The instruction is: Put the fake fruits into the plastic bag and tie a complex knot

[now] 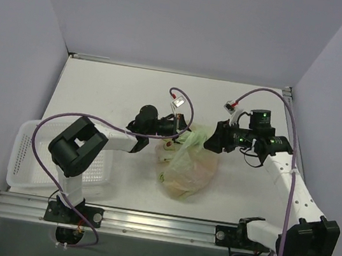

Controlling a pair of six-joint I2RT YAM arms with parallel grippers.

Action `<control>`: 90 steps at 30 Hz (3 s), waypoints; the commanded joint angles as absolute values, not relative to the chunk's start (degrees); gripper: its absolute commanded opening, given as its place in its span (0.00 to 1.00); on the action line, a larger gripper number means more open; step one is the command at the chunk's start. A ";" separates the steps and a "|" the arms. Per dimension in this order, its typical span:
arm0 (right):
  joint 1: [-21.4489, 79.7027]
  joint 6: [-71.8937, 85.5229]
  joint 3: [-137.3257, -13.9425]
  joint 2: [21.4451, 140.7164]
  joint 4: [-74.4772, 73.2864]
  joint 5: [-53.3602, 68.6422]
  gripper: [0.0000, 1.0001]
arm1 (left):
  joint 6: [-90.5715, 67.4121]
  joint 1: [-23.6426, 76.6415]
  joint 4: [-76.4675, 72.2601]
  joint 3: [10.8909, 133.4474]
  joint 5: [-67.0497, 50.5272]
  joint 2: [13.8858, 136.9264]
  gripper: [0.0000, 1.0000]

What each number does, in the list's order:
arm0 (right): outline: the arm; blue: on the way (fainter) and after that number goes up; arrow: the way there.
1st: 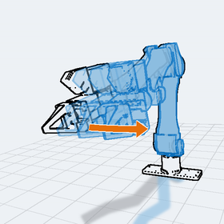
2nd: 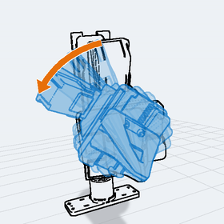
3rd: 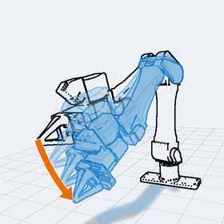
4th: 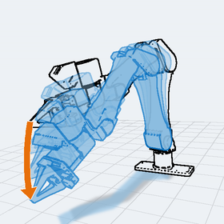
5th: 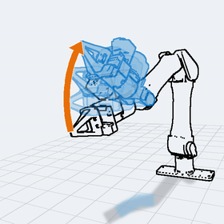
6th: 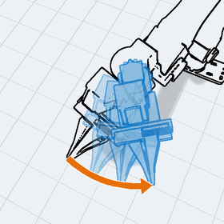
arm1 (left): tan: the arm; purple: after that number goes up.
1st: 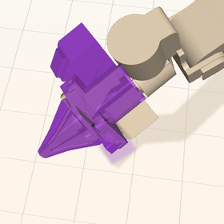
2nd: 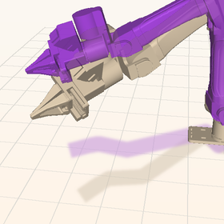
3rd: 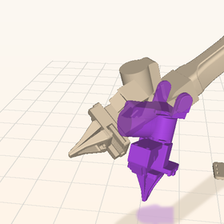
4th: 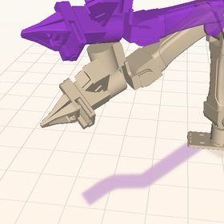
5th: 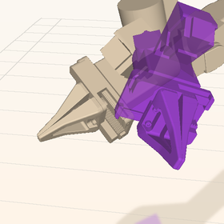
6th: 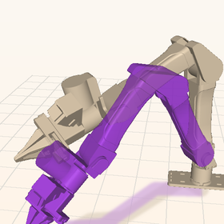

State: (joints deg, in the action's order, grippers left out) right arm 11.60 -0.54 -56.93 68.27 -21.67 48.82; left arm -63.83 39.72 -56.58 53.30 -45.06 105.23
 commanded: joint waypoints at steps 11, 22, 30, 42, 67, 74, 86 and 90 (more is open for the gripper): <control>18.02 1.31 -59.59 72.33 -15.03 45.88 0.56 | -63.72 41.75 -60.11 56.25 -47.55 105.82 0.00; 19.42 7.82 -60.82 74.71 -10.81 51.32 0.60 | -68.11 42.89 -66.08 58.01 -50.44 109.07 0.00; 17.58 5.19 -60.47 73.65 -12.22 52.73 0.59 | -66.72 41.04 -65.48 52.56 -54.49 104.68 0.00; 18.63 6.06 -59.50 73.30 -12.57 53.88 0.61 | -66.62 41.75 -67.40 55.01 -59.59 105.20 0.00; 9.41 5.54 -60.47 64.26 -27.59 54.84 0.61 | -68.64 41.31 -74.09 54.14 -50.19 105.12 0.00; 9.49 7.11 -58.18 64.33 -25.93 56.86 0.25 | -68.47 41.40 -73.92 54.49 -50.62 105.47 0.00; 15.73 10.72 -58.88 69.78 -18.90 54.05 0.50 | -68.55 42.19 -74.35 55.02 -51.59 105.82 0.00; 18.36 12.74 -59.68 71.19 -15.39 53.09 0.52 | -68.64 42.89 -75.23 55.20 -51.59 106.00 0.00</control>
State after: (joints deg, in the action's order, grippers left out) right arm 16.67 10.74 -58.50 70.26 -20.01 53.78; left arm -69.58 41.91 -70.59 53.87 -51.03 108.01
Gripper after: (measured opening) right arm 0.517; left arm 0.031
